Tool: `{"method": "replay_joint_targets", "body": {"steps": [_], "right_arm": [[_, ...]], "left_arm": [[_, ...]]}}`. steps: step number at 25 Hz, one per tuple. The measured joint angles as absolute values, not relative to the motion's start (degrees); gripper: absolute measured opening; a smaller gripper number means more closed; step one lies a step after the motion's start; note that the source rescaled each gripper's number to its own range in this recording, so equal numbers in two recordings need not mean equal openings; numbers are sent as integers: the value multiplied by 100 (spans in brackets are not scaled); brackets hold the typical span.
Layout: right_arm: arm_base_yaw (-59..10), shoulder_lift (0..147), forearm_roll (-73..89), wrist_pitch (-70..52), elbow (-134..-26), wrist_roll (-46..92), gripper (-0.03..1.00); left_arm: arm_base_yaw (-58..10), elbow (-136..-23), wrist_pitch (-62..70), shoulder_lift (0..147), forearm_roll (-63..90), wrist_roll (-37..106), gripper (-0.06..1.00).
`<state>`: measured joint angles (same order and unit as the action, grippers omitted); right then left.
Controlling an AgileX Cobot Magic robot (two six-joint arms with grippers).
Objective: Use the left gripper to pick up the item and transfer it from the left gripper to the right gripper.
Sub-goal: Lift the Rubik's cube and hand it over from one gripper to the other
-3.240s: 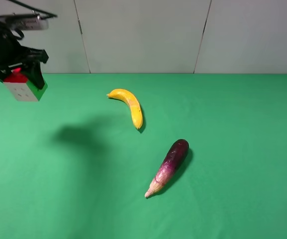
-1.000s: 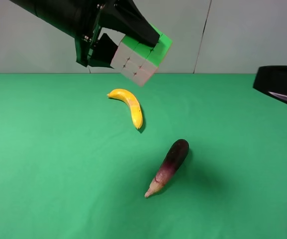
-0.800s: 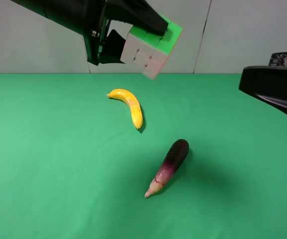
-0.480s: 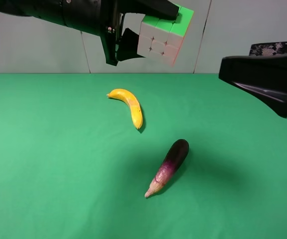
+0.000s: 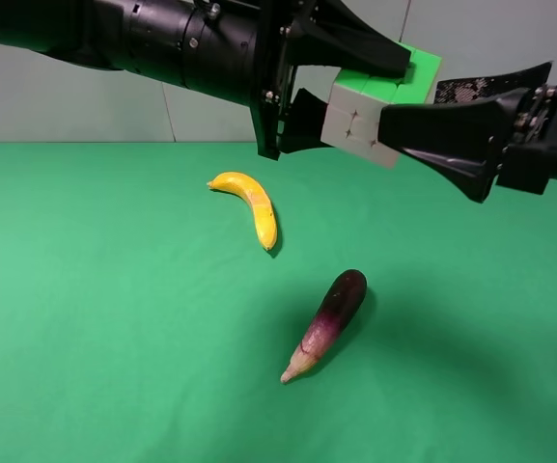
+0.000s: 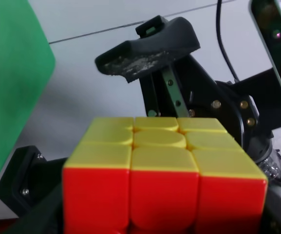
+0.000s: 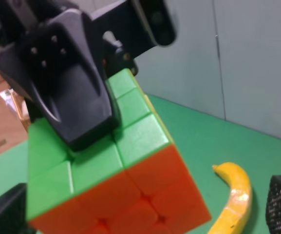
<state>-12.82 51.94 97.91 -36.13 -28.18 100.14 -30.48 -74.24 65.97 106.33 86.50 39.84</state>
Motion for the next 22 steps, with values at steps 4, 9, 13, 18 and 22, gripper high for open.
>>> {"method": "replay_joint_targets", "body": {"steps": [4,9,13,18,22], "right_arm": [[-1282,5299,9896,-3645,-2829,10655,100],[-1282,5301,9902,-3786,-2839,11110,100],[-1282,5301,9946,-3930,-2859,11152,100],[-1282,5308,9943,-4051,-2859,11204,100],[-1282,5325,9943,-4208,-2859,11229,100]], "left_arm": [[-3141,-7424,6565,10633,8713,4012,0],[-3267,-7424,6560,10633,8713,4012,0],[-3356,-7424,6560,10633,8748,4027,0],[-3436,-7424,6531,10633,8871,4072,0],[-3441,-7424,6482,10633,8924,4084,0]]}}
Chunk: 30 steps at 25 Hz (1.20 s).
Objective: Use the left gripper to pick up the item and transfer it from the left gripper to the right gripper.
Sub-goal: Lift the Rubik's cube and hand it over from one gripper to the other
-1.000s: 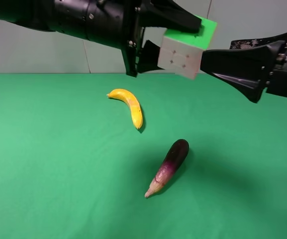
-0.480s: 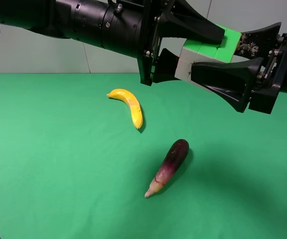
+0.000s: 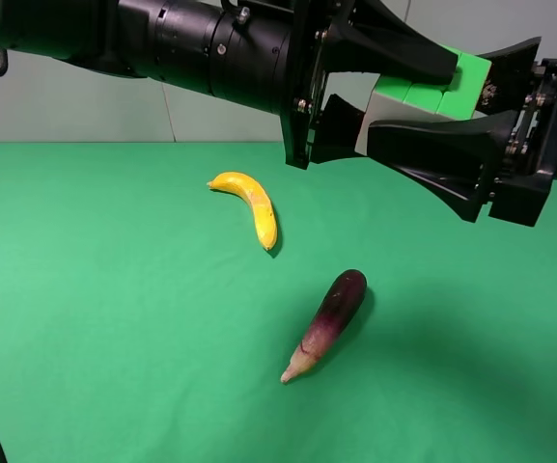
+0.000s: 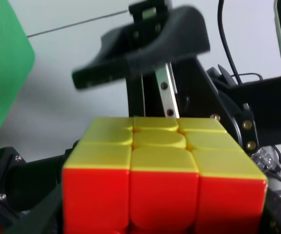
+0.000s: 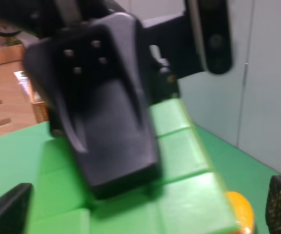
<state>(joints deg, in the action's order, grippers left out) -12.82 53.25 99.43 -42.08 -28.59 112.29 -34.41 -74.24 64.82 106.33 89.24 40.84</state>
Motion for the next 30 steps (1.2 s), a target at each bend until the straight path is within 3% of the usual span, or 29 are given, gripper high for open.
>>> {"method": "replay_joint_targets", "body": {"steps": [6,7,11,12,29,30], "right_arm": [[-1282,5325,9943,-4240,-2859,11234,99],[-1282,5325,9943,-4241,-2859,11234,92],[-1282,5325,9943,-4254,-2859,11236,27],[-1282,5325,9943,-4242,-2859,11261,16],[-1282,5325,9943,-4239,-2872,11279,16],[-1282,5325,9943,-4239,-2872,11279,15]], "left_arm": [[-3441,-7424,6452,10633,8965,4084,0],[-3441,-7424,6452,10633,8969,4084,0],[-3441,-7424,6464,10633,8969,4084,0],[-3446,-7424,6459,10633,8969,4076,0],[-3446,-7424,6459,10633,8982,4076,0],[-3446,-7424,6453,10633,8982,4061,4]]}}
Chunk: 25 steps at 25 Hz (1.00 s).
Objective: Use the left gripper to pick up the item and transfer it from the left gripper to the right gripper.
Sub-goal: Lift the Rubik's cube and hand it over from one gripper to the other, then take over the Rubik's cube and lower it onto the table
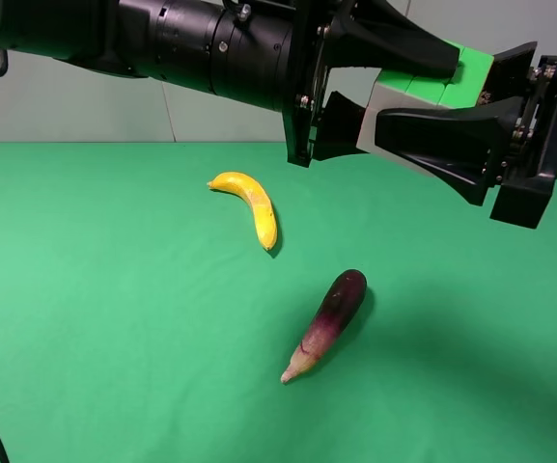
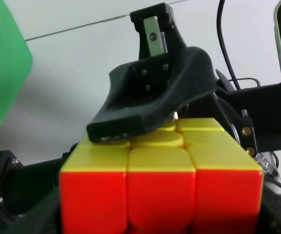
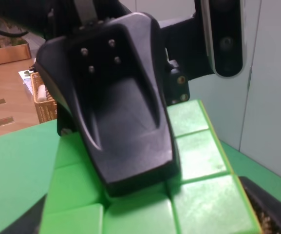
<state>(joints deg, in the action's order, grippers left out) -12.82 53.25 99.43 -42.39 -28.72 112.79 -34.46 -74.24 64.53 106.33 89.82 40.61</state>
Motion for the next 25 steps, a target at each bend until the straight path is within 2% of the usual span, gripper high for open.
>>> {"method": "replay_joint_targets", "body": {"steps": [1,2,3,4,5,7,11,18,25], "right_arm": [[-1282,5325,9943,-4239,-2872,11279,5],[-1282,5325,9943,-4239,-2872,11272,0],[-1282,5325,9943,-4239,-2872,11272,0],[-1282,5329,9943,-4239,-2872,11272,0],[-1282,5329,9943,-4239,-2872,11272,0],[-1282,5329,9943,-4239,-2872,11268,0],[-1282,5329,9943,-4239,-2872,11261,0],[-1282,5329,9943,-4165,-2872,11261,0],[-1282,5329,9943,-3920,-2872,11261,0]], "left_arm": [[-3446,-7424,6415,10633,8982,4034,16],[-3446,-7424,6387,10633,8989,4017,36],[-3446,-7424,6348,10633,8996,4005,57],[-3446,-7424,6317,10633,8996,3991,71],[-3446,-7424,6297,10633,8996,3991,81],[-3446,-7424,6285,10633,9002,3991,92],[-3446,-7424,6285,10633,9006,3998,99],[-3334,-7424,6624,10622,9013,4082,100],[-2871,-7424,6704,10285,8662,4208,100]]}}
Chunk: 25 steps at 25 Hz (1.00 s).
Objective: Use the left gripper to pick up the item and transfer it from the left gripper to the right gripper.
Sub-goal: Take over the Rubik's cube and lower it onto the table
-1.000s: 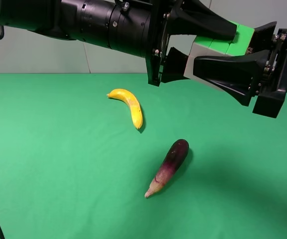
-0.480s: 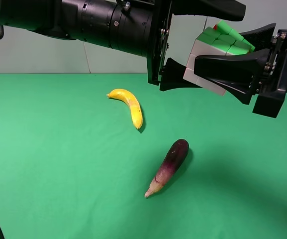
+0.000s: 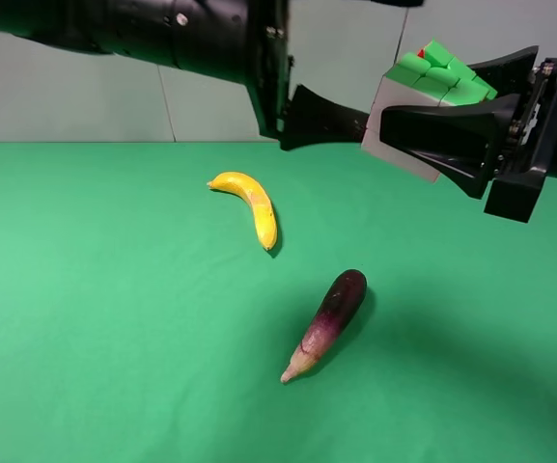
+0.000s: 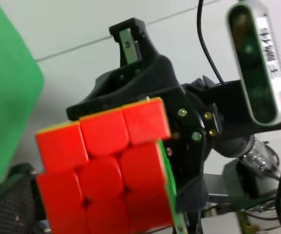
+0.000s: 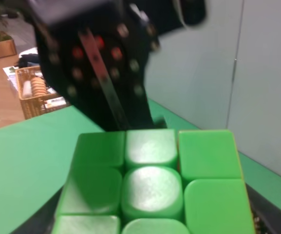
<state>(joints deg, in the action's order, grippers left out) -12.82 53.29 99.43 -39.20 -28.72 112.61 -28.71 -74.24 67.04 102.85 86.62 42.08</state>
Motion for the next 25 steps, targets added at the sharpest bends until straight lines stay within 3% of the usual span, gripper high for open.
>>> {"method": "replay_joint_targets", "body": {"steps": [17,25], "right_arm": [[-1282,5329,9943,-3434,-2872,11261,0],[-1282,5329,9943,-3290,-2872,11256,0]], "left_arm": [[-1775,-7350,6219,8067,4723,2544,100],[-1659,-5693,4940,6275,2817,1448,100]]}}
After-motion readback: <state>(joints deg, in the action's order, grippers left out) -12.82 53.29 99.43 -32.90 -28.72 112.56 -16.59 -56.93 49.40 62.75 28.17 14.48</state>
